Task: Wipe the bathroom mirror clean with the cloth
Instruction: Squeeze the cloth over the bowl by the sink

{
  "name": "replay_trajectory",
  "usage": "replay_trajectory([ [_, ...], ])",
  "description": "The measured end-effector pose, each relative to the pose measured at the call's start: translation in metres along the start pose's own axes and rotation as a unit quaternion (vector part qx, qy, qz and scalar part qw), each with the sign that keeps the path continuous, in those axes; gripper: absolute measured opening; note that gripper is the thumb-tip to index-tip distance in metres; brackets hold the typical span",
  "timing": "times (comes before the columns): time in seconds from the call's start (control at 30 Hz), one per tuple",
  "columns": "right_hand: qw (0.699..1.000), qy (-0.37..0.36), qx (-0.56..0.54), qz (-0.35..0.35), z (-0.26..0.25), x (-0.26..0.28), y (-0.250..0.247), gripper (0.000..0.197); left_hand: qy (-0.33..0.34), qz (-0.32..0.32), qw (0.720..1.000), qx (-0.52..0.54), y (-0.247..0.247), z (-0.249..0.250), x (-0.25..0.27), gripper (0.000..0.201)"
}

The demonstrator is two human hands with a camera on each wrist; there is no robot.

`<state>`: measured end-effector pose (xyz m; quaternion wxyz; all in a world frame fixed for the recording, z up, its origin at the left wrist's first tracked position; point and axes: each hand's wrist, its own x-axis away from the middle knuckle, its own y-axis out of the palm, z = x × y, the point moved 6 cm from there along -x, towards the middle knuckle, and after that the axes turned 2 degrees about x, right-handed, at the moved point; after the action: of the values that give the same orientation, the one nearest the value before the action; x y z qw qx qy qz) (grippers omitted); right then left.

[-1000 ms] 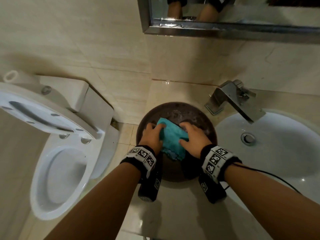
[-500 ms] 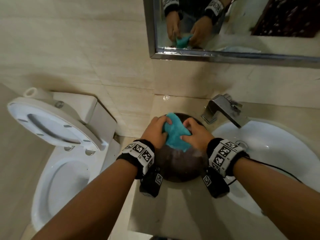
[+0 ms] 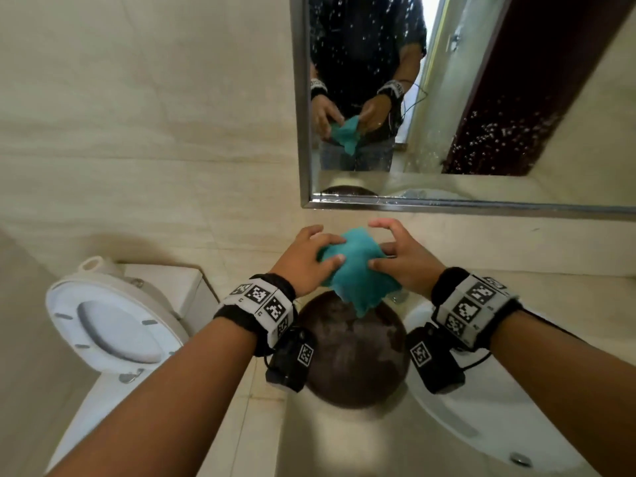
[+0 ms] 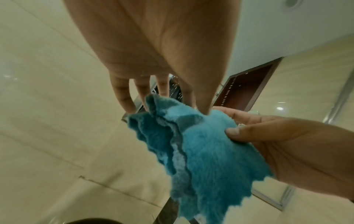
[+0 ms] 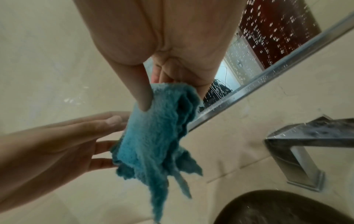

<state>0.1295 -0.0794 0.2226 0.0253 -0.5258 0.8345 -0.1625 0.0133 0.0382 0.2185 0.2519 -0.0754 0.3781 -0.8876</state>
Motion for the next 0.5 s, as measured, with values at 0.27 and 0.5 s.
replay_trajectory([
  [0.27,0.996,-0.092,0.005,-0.014,-0.054,0.019,0.003,0.066,0.064,-0.032,0.996,0.056,-0.012,0.040,0.013,0.065],
  [0.5,0.966,-0.087,0.237,0.053,-0.065,0.028,-0.016,0.061,0.094,-0.020,0.995,0.042,-0.033,0.058,0.017,0.031],
])
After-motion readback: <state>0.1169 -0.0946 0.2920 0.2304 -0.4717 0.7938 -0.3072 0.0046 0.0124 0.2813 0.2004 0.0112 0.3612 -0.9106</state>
